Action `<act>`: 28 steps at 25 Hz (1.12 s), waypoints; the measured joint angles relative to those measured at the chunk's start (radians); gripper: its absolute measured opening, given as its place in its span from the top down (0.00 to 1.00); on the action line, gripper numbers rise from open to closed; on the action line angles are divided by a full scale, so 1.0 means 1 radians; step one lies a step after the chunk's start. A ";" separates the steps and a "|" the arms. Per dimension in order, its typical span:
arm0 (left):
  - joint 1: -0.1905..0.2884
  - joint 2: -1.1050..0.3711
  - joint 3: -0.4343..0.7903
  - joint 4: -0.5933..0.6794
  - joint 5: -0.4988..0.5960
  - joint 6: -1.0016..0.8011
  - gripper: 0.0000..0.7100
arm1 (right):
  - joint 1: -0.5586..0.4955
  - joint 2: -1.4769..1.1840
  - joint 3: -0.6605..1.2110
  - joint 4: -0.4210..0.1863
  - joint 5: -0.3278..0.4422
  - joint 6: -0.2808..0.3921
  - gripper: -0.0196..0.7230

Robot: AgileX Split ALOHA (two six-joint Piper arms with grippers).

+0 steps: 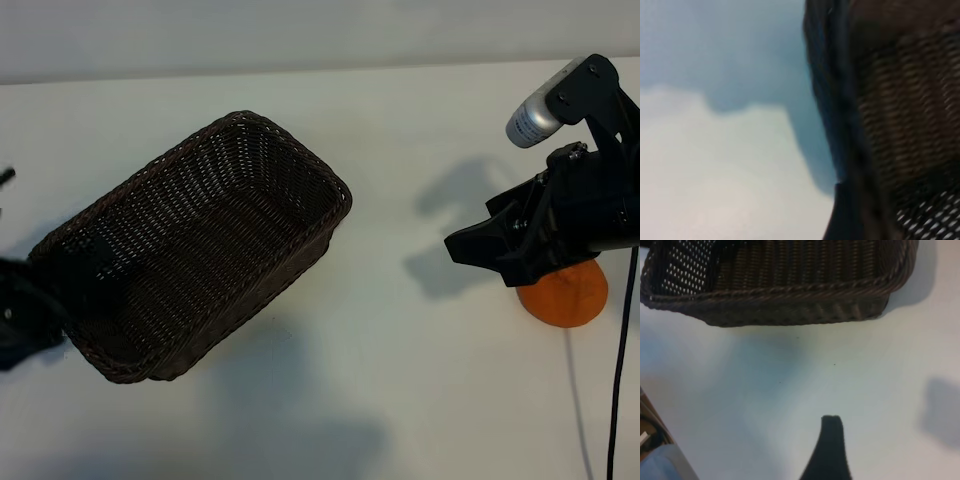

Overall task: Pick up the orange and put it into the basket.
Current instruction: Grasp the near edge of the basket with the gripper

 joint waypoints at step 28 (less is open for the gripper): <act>0.000 0.194 0.048 0.099 -0.245 -0.140 0.21 | 0.000 0.000 0.000 0.018 0.008 -0.014 0.17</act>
